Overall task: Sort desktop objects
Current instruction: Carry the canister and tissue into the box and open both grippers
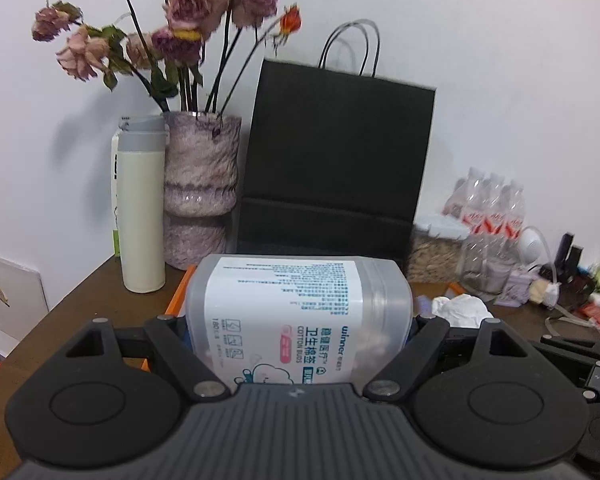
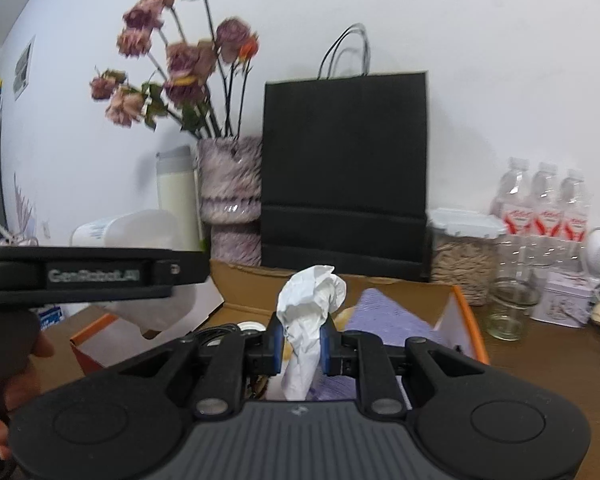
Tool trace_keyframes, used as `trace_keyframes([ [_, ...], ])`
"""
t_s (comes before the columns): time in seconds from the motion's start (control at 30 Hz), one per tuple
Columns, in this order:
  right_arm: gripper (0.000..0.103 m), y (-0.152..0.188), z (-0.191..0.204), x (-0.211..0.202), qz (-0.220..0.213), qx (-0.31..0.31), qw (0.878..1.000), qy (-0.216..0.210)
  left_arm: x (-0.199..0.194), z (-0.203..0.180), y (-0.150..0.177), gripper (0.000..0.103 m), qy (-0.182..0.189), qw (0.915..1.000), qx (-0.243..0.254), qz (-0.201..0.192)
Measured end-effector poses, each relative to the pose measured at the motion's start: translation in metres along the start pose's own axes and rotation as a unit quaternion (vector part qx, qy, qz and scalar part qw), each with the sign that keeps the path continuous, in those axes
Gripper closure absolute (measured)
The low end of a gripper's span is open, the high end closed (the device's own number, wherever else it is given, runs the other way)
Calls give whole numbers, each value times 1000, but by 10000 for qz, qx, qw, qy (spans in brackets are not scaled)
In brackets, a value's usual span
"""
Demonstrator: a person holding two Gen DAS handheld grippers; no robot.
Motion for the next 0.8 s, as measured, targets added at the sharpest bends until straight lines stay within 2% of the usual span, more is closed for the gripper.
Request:
trace_keyframes([
  [0.33,87,10,-1,48,277,-315,9991,44,52,4,15,20,-22,9990,268,350],
  [0.6,87,20,-4,58,419,-433,9981,84,58,1,24,20,-1,9981,395,478],
  [0.7,83,20,-4,55,390,-432,9983,84,57,0,23,19,-42,9979,461,453],
  [0.77,74,19,-5,52,338,-414,9985,105,56,0,23,19,-80,9978,459,463],
  [0.8,66,18,-5,50,311,-407,9986,128,54,1,22,17,-112,9980,445,441],
])
Point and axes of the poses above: each gripper's, at about its wrist camera, not at the fingertips, and x roughly the way its jaws point, z to its left, y to its underside, the point moved 7 cm from there along x, roughly the way its jaws point, and after that the axes turned 14 degrees about x, right-handed, at the moved point
